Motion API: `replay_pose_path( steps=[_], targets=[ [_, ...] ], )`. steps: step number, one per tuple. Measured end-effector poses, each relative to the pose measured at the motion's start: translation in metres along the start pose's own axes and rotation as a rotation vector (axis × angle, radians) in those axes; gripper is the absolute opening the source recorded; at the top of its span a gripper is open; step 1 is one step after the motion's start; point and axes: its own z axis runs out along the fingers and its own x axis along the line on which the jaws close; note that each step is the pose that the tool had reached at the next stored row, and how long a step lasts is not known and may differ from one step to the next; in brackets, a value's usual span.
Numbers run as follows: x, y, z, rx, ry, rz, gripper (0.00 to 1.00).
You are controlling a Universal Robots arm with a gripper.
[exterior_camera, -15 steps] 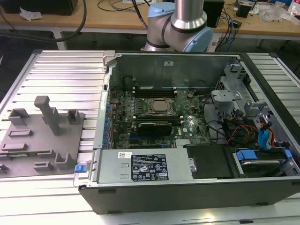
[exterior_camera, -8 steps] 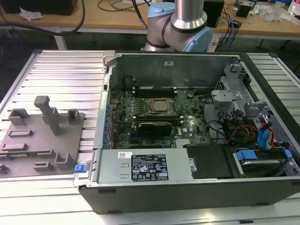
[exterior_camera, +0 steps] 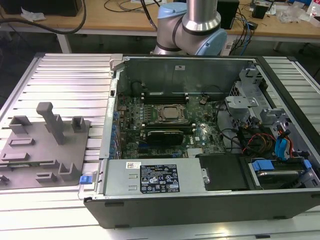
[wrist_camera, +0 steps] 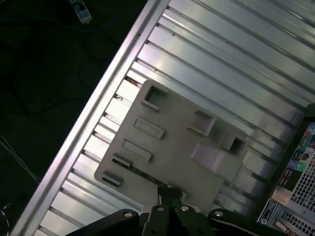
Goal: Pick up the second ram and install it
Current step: 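Pick up the second ram and move it above second insertion slot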
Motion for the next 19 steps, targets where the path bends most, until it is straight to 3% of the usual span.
replay_pose_path(
  steps=[6,10,14,16,19],
  targets=[
    [0.0,0.0,0.0,-0.0037,0.0055,-0.155,0.11],
    [0.0,0.0,0.0,-0.0055,0.0082,-0.231,0.11],
    [0.0,0.0,0.0,-0.0066,0.0099,-0.279,0.11],
    [0.0,0.0,0.0,-0.0081,0.012,-0.338,0.11],
    [0.0,0.0,0.0,-0.009,0.0134,-0.378,0.11]
  ],
)
